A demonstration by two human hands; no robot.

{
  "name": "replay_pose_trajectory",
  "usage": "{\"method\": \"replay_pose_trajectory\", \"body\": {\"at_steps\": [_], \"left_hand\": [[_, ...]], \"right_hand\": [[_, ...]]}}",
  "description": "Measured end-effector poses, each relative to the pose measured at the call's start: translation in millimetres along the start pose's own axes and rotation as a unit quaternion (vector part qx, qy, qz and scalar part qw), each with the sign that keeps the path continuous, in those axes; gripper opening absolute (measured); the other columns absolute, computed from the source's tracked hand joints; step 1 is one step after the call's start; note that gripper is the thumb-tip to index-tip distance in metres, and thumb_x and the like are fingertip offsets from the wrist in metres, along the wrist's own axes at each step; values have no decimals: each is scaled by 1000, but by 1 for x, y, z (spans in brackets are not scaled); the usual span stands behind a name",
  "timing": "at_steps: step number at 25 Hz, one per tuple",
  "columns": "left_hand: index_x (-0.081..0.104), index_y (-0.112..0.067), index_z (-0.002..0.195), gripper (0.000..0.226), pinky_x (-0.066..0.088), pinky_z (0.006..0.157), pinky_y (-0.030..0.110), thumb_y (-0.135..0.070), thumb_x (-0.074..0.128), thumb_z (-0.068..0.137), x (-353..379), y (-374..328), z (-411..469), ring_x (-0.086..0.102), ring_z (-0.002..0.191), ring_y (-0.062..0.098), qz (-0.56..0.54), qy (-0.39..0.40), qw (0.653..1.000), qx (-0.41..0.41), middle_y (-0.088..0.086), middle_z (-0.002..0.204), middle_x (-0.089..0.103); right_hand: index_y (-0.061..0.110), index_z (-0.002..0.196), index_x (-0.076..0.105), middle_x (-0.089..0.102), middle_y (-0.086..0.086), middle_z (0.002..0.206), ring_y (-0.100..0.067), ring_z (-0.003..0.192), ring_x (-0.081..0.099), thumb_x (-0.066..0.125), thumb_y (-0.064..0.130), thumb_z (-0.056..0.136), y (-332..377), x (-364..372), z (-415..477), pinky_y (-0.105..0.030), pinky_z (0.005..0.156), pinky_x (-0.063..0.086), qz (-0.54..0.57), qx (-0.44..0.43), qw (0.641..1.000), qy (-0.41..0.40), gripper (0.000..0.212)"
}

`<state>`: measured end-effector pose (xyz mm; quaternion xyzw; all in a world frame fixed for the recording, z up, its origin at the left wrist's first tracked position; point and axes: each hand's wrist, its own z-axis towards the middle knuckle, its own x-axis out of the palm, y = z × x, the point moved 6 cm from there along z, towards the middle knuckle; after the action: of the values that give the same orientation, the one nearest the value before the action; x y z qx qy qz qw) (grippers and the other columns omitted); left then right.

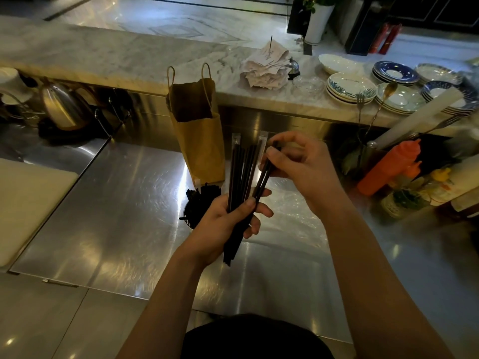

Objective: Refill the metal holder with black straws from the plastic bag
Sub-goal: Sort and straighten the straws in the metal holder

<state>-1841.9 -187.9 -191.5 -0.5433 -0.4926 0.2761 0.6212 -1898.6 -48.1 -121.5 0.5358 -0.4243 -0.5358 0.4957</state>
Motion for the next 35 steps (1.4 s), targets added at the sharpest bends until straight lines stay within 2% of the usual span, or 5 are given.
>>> {"method": "replay_pose_trajectory", "body": {"at_steps": [3, 11, 17, 24, 35], "left_hand": [[59, -9, 125, 30, 46, 57, 20, -17, 43, 99, 4, 0, -1, 58, 60, 9, 30, 9, 999, 4, 5, 93, 70], [59, -9, 125, 31, 45, 56, 20, -17, 44, 99, 7, 0, -3, 58, 60, 9, 53, 10, 998, 16, 3, 92, 70], [59, -7, 125, 31, 46, 57, 21, -16, 44, 100, 8, 2, -2, 59, 62, 11, 57, 18, 998, 16, 5, 94, 69], [60, -10, 122, 28, 46, 57, 21, -17, 45, 100, 8, 2, 0, 60, 62, 11, 55, 14, 998, 9, 5, 93, 70], [59, -8, 125, 30, 47, 57, 20, -17, 45, 100, 5, 2, 6, 62, 65, 12, 80, 9, 997, 2, 3, 93, 71]], "right_hand": [[20, 117, 61, 73, -3, 95, -14, 90, 72, 66, 15, 89, 8, 4, -3, -31, 81, 60, 3, -35, 999, 2, 28], [15, 96, 67, 69, 1, 89, -16, 89, 70, 66, 6, 87, 4, -2, -7, -34, 80, 60, 9, -47, 999, -13, 13], [19, 99, 70, 69, 1, 95, -13, 93, 69, 66, 8, 87, 13, -5, -6, -29, 84, 57, -74, -89, 993, 31, 16], [16, 100, 71, 71, 2, 94, -10, 90, 70, 71, 12, 84, 13, -7, -2, -28, 82, 58, -124, -101, 987, 7, 16], [13, 85, 69, 71, -4, 85, -16, 83, 71, 73, 6, 81, 8, -10, -1, -32, 79, 59, -87, -92, 991, -39, 9]]}}
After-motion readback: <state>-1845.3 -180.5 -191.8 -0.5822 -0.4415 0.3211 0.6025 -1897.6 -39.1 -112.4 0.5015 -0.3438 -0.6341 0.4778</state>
